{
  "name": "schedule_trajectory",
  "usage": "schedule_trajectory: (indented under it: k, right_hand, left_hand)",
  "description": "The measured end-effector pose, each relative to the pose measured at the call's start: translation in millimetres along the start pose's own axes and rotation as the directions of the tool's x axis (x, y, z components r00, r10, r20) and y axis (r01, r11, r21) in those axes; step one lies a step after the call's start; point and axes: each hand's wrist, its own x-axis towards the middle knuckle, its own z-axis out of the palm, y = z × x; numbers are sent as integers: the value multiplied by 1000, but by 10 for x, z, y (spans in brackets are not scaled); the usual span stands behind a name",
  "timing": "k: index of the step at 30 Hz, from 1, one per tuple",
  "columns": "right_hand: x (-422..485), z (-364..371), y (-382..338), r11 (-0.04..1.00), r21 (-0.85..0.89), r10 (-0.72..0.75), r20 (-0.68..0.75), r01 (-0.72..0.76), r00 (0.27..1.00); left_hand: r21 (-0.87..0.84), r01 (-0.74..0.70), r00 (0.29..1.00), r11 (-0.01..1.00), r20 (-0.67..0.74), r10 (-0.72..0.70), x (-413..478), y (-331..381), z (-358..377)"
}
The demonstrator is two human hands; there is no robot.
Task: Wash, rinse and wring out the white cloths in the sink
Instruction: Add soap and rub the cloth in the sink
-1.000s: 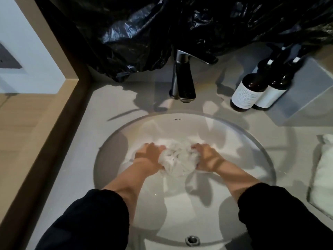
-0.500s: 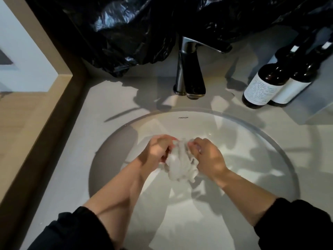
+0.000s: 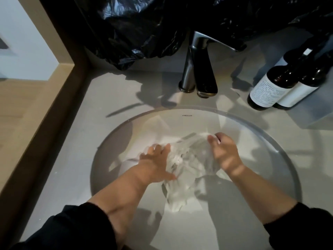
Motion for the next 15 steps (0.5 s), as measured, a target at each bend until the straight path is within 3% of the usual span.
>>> schedule_trajectory:
  k: [2,3,5,7,10,13,15]
  right_hand:
    - [-196,101,-227,938,-26,-346,-64,345,936]
    - [-302,223,-311,863,-60,-504,-27,502,863]
    - [-356,548,-231,696,-285,-658,115,659,744]
    - [-297,825,-13,523,-514,-667,249,679,703]
    - [-148,951,154,453,-592,-655,286,666,700]
    - [-62,1015,27,496,-601,-609,273,626,745]
    - [-24,968,-103,658,-511,-508,242,554,827]
  left_hand:
    - [-18,2,1000,1000,-12,-2,-31,-109,-143]
    - [4,-2,999,1000,-46,2,-62,-171,-220]
    - [65,0,1000,998,-28,2,-127,-266,-333]
    - [123,-12,999,992,54,5,-167,-272,-360]
    - [150,-16,994,989,109,0,-181,-193,-333]
    - [97,84,990,992,104,-94,-175,-119,-282]
    - [-51,187,981,981,64,-184,-128,-35,-141]
